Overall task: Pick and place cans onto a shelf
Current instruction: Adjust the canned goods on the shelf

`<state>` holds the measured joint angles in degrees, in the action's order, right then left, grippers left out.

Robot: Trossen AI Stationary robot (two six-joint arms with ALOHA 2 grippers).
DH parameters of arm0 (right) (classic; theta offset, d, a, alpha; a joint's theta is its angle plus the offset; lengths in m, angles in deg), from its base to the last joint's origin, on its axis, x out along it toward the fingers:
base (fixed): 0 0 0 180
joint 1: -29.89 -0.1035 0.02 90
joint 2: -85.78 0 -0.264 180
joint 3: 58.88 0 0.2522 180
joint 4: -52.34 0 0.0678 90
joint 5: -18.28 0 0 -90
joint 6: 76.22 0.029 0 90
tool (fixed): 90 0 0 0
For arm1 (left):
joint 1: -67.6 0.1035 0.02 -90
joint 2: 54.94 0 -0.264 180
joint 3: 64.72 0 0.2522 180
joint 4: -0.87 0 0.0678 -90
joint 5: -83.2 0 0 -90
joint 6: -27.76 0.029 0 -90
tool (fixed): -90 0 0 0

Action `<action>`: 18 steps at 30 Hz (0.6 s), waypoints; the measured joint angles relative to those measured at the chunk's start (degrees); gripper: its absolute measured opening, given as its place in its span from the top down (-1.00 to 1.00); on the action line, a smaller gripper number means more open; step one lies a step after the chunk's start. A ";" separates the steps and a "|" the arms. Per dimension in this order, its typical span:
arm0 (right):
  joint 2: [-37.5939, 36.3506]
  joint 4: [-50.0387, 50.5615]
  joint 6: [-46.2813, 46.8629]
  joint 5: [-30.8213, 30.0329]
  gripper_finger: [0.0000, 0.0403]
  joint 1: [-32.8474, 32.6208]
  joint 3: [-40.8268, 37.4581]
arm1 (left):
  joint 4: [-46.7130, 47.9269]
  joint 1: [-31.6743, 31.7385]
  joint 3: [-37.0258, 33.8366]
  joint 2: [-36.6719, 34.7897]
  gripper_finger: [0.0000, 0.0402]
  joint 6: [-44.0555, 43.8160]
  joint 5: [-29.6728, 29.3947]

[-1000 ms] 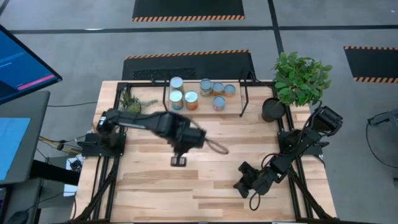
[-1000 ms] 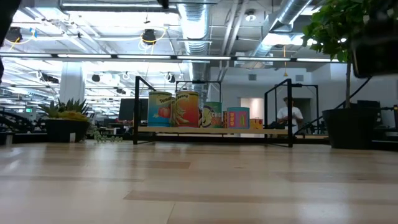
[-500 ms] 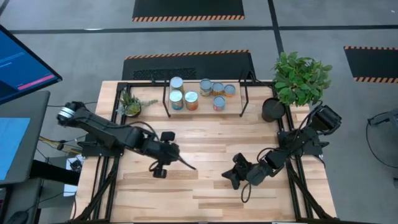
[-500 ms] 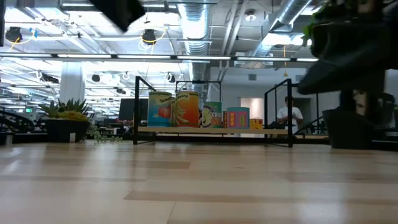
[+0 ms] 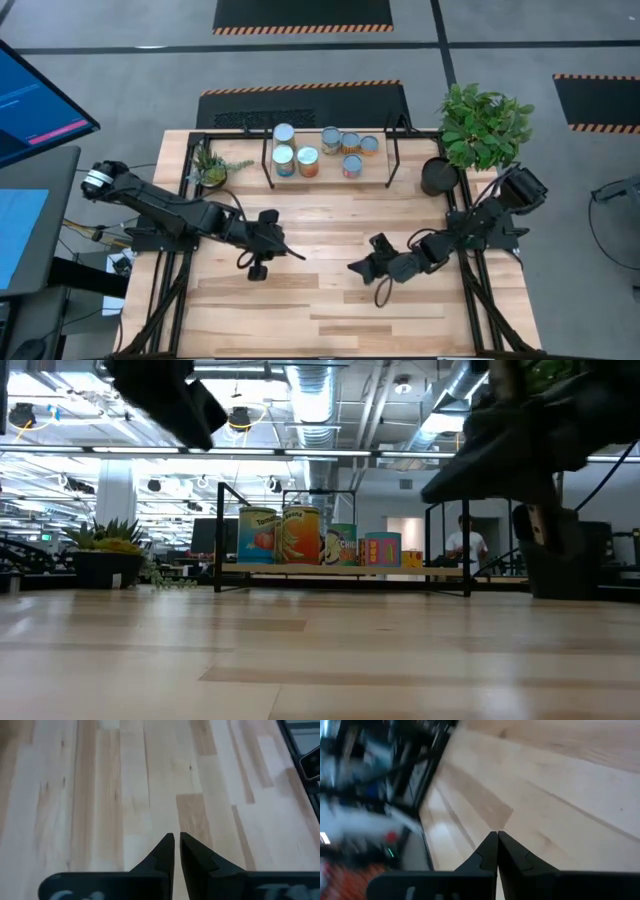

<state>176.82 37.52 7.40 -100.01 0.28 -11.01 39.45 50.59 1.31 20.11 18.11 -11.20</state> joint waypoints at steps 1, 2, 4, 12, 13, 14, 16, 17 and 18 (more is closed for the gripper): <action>0.00 -0.02 1.67 0.00 0.86 0.61 0.00 | -1.29 0.27 0.00 0.00 0.93 0.58 0.00; 0.00 -0.04 2.57 0.00 0.86 1.24 0.00 | -2.13 0.52 0.00 0.00 0.93 0.67 -0.01; 0.00 0.11 3.14 0.01 0.85 2.54 0.00 | -3.11 0.94 0.00 0.00 0.93 0.61 -0.11; 0.00 0.21 8.59 4.26 0.85 6.17 0.00 | -4.64 1.30 0.00 0.00 0.93 -6.01 -0.40; 0.00 0.27 7.37 5.13 0.85 6.23 0.00 | -4.59 1.30 0.00 0.00 0.93 -6.58 -0.40; 0.00 0.23 6.78 5.77 0.84 6.29 0.00 | -4.65 1.30 0.00 0.00 0.93 -7.07 -0.42; 0.00 -0.79 6.30 6.17 0.84 6.15 0.00 | -4.86 1.30 0.00 0.00 0.93 -8.95 -0.42; 0.00 -1.77 4.83 6.08 0.84 5.75 0.00 | -5.08 1.30 0.00 0.00 0.93 -10.60 -0.42; 0.00 -2.91 2.50 6.00 0.84 5.31 0.00 | -5.30 1.30 0.00 0.00 0.93 -12.48 -0.43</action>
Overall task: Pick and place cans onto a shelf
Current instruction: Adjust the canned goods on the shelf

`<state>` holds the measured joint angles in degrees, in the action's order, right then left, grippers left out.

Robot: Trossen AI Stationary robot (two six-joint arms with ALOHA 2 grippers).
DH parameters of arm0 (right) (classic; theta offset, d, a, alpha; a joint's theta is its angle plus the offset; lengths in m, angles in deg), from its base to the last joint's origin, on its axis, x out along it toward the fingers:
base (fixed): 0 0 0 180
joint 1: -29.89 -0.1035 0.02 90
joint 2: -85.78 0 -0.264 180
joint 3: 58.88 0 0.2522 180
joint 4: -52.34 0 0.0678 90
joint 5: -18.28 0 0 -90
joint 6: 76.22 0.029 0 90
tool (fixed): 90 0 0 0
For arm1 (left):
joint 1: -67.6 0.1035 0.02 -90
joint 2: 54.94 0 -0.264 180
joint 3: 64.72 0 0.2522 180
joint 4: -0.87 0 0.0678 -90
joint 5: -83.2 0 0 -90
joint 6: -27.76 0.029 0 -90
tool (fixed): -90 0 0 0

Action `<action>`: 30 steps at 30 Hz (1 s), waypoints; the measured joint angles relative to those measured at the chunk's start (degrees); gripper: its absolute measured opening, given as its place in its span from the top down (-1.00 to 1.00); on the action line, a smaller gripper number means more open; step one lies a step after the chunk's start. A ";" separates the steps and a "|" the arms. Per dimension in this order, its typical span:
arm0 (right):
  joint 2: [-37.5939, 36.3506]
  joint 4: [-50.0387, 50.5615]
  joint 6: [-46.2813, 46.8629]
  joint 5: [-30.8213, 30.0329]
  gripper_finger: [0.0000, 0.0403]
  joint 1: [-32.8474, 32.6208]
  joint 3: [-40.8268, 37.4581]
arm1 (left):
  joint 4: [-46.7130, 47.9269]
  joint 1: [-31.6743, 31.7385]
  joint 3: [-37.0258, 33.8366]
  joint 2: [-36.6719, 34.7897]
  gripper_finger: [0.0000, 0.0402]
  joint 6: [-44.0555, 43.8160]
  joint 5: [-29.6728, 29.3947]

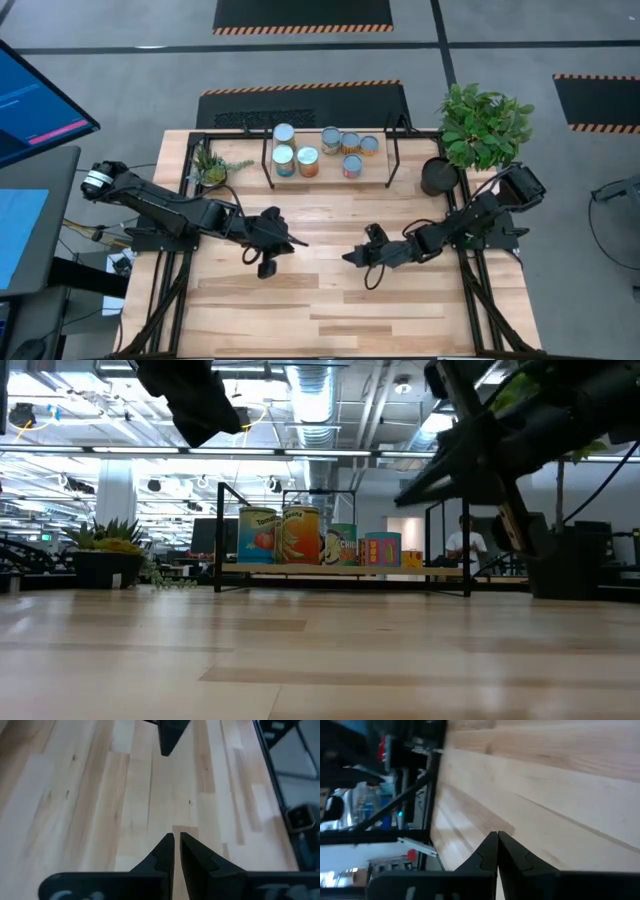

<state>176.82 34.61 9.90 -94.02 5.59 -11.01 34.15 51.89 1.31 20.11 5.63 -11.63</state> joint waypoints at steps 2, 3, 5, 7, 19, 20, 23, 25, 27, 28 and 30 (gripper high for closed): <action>0.00 -2.96 -6.42 0.49 0.84 -0.99 0.00 | -0.18 0.13 0.00 0.00 0.93 -4.24 -0.05; 0.00 -4.93 -9.52 1.11 0.84 -1.48 0.00 | -0.25 0.24 0.00 0.00 0.93 -5.89 -0.05; 0.00 -9.30 -15.34 1.50 0.84 -2.31 0.00 | -1.31 0.33 0.00 0.00 0.93 -8.26 -0.19; 0.00 -13.83 -20.51 1.49 0.85 -3.08 0.00 | -2.63 0.43 0.02 0.00 0.93 -9.92 -1.46; 0.00 -19.81 -24.92 2.92 0.85 -2.95 0.02 | -16.39 7.52 0.07 0.04 0.93 2.05 -7.09; 0.00 -20.33 -24.49 2.94 0.86 -3.09 0.02 | -18.71 9.15 0.07 0.04 0.93 3.34 -6.28; 0.00 -19.91 -22.08 2.88 0.86 -3.59 0.02 | -23.17 12.53 0.11 0.02 0.93 4.30 -0.98; 0.02 -19.68 -21.66 2.92 0.85 -3.45 0.00 | -23.12 13.66 0.11 0.02 0.93 3.94 2.90; 0.02 -21.06 -21.65 2.99 0.85 -2.99 0.00 | -21.75 14.27 0.11 0.02 0.93 4.02 5.23; 0.06 -23.17 -23.28 3.01 0.85 -2.79 0.00 | -20.60 14.45 0.10 0.02 0.93 4.05 5.81; 0.07 -30.01 -29.69 2.64 0.85 -2.41 0.38 | -18.69 14.40 0.09 0.02 0.93 3.79 5.91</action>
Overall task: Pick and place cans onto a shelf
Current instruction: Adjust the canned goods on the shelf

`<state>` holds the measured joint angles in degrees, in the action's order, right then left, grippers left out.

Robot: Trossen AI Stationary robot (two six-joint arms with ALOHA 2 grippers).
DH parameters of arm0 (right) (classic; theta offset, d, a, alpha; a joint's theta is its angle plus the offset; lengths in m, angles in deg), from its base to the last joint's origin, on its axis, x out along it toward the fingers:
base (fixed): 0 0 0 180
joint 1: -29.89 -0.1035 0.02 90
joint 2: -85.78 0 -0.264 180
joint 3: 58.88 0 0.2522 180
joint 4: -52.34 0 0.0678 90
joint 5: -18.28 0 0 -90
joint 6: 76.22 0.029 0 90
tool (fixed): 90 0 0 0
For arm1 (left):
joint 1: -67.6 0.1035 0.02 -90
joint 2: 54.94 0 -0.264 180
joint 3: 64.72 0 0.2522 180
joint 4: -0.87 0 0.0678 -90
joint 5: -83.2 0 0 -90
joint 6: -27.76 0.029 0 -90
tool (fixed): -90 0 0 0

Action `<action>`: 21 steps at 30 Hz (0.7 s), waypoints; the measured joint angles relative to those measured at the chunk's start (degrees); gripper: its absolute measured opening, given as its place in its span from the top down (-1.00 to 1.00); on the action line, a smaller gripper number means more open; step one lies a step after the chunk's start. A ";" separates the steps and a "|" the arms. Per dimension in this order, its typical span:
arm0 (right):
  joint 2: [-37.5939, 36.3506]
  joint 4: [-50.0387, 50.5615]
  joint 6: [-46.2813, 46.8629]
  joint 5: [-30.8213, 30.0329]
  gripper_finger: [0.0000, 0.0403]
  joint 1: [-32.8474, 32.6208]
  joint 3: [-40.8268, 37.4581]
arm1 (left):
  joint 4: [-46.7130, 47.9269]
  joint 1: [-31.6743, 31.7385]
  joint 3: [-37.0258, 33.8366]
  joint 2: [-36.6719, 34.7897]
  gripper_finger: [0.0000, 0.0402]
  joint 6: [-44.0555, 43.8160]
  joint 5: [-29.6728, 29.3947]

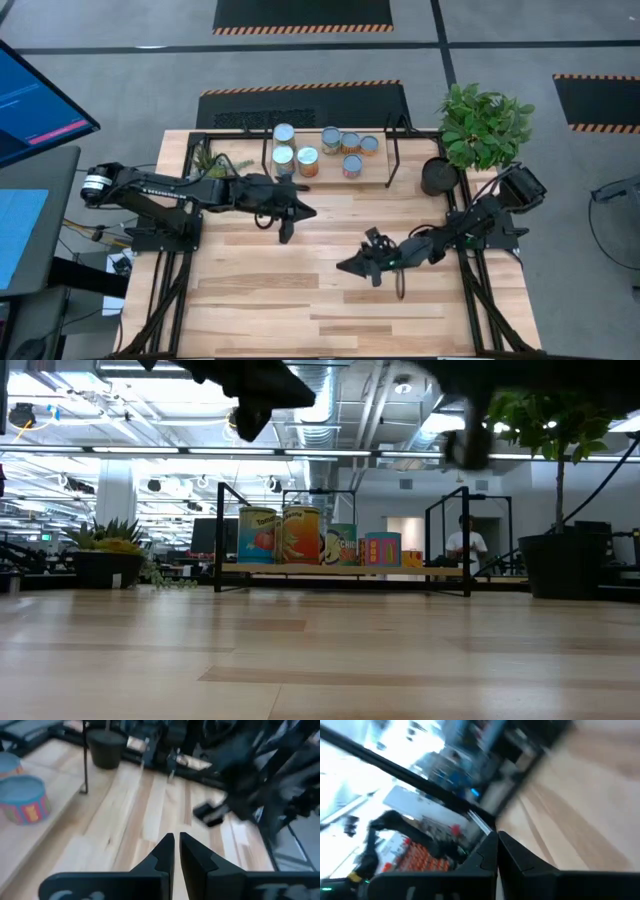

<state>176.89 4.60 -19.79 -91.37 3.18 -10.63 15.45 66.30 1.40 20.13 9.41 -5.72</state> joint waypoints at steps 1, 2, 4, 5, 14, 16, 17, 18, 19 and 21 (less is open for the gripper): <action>0.00 -4.11 -3.57 0.03 0.85 0.34 0.64 | 0.64 -0.21 0.00 0.00 0.93 -0.62 0.04; -0.02 -8.05 -7.18 0.07 0.86 0.73 1.35 | 1.27 -0.43 0.00 0.00 0.93 -1.36 0.16; -0.11 -13.42 -13.08 0.74 0.86 1.70 3.73 | 2.69 -0.99 0.00 0.00 0.93 -2.04 0.17; -0.11 -13.83 -16.45 2.28 0.86 2.38 5.57 | 3.34 -1.28 0.00 0.00 0.93 -2.08 0.17; 0.13 42.18 -49.54 26.08 0.87 12.12 44.45 | 11.17 -3.05 0.00 0.00 0.93 -1.85 -0.33; 0.13 54.67 -56.19 24.37 0.87 14.82 54.51 | 13.05 -3.22 0.00 0.00 0.93 -1.54 -1.74; 0.26 57.98 -58.84 23.05 0.87 16.22 59.14 | 14.03 -3.23 0.00 0.00 0.93 -1.13 -2.52; 1.04 59.68 -61.51 23.02 0.87 17.84 63.15 | 14.92 -3.23 0.00 0.00 0.93 -0.68 -3.27; 1.85 60.47 -63.42 23.30 0.87 19.22 67.23 | 15.91 -3.23 0.00 0.00 0.93 -0.14 -3.86; 3.98 62.75 -66.34 25.21 0.87 21.46 74.22 | 17.69 -3.21 -0.02 0.00 0.93 0.67 -5.33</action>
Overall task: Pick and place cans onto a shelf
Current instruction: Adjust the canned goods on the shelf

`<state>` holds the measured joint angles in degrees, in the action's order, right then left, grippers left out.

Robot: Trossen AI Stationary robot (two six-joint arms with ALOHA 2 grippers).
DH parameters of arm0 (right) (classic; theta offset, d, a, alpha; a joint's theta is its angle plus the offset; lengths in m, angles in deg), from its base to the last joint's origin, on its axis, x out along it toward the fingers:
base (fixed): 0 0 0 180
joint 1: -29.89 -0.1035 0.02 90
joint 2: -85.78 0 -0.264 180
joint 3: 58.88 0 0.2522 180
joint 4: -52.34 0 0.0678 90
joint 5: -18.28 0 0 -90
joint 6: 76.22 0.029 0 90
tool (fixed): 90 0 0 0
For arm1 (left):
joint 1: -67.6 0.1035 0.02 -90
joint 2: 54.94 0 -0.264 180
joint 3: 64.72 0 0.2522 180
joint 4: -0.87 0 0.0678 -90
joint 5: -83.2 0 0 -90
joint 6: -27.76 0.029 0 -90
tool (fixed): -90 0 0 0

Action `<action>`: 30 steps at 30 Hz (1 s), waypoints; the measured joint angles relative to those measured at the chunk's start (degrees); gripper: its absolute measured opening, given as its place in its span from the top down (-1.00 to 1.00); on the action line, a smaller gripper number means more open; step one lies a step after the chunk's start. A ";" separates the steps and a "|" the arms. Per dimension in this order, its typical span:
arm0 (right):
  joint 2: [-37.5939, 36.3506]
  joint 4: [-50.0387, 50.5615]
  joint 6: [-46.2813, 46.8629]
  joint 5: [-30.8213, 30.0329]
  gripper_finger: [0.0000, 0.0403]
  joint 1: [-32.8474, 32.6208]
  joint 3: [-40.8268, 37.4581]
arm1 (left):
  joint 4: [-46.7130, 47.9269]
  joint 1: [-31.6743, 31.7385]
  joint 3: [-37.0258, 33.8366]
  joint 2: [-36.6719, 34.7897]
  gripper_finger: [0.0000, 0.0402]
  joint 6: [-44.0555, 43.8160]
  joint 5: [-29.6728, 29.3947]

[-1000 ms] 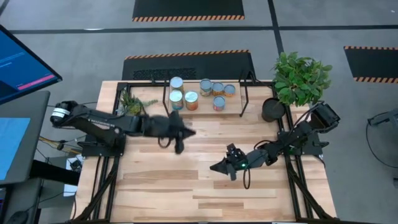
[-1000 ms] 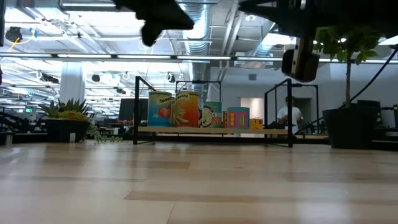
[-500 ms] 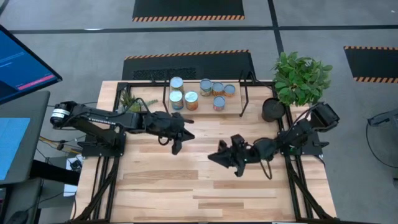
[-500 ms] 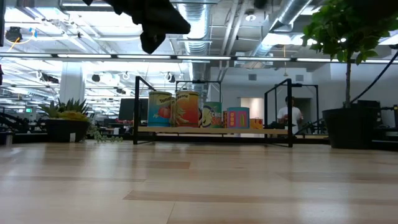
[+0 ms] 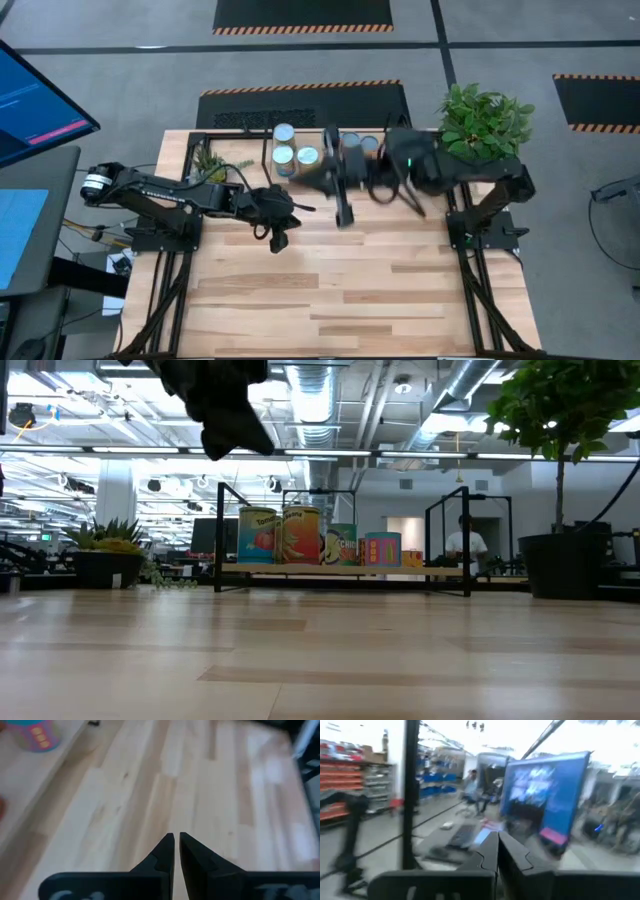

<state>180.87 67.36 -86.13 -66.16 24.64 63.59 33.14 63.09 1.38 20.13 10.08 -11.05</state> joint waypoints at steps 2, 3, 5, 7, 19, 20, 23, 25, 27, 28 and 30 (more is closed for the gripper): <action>3.99 0.33 -2.36 0.34 0.87 1.89 7.79 | 2.01 -0.02 0.00 0.00 0.93 0.07 -1.68; 5.77 1.64 -2.47 0.10 0.87 2.74 11.52 | 3.25 -0.02 0.00 0.00 0.93 0.06 -2.53; 10.28 4.53 -2.37 -0.81 0.87 4.80 19.36 | 4.96 -0.02 -0.02 0.00 0.93 0.06 -3.63; 14.80 7.42 -2.32 -2.25 0.87 6.77 26.01 | 6.93 -0.02 -0.02 0.00 0.93 0.05 -4.08; 19.52 19.39 1.61 -22.62 0.87 17.19 21.00 | 7.71 -0.02 -0.04 0.01 0.93 -1.99 -3.96; 19.80 21.82 2.55 -22.39 0.87 18.22 20.81 | 7.68 -0.02 -0.04 0.00 0.93 -2.09 -3.98; 20.95 24.88 6.12 -22.38 0.87 21.50 21.00 | 7.88 -0.02 -0.04 0.00 0.93 -3.49 -3.95; 21.14 28.49 8.50 -22.94 0.87 24.04 20.98 | 7.80 -0.02 -0.04 0.00 0.93 -5.00 -3.63; 21.33 31.12 8.87 -25.08 0.87 25.97 20.96 | 7.81 -0.02 -0.04 0.00 0.93 -5.79 -3.61; 21.32 32.65 8.91 -27.11 0.87 26.55 20.96 | 7.75 -0.02 -0.04 0.01 0.93 -5.84 -3.62; 21.11 36.86 9.64 -30.75 0.87 27.47 20.98 | 7.78 -0.02 -0.04 0.02 0.93 -5.91 -3.61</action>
<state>201.98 104.22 -76.49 -96.92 52.11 84.57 40.92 63.06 1.33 20.15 4.17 -14.66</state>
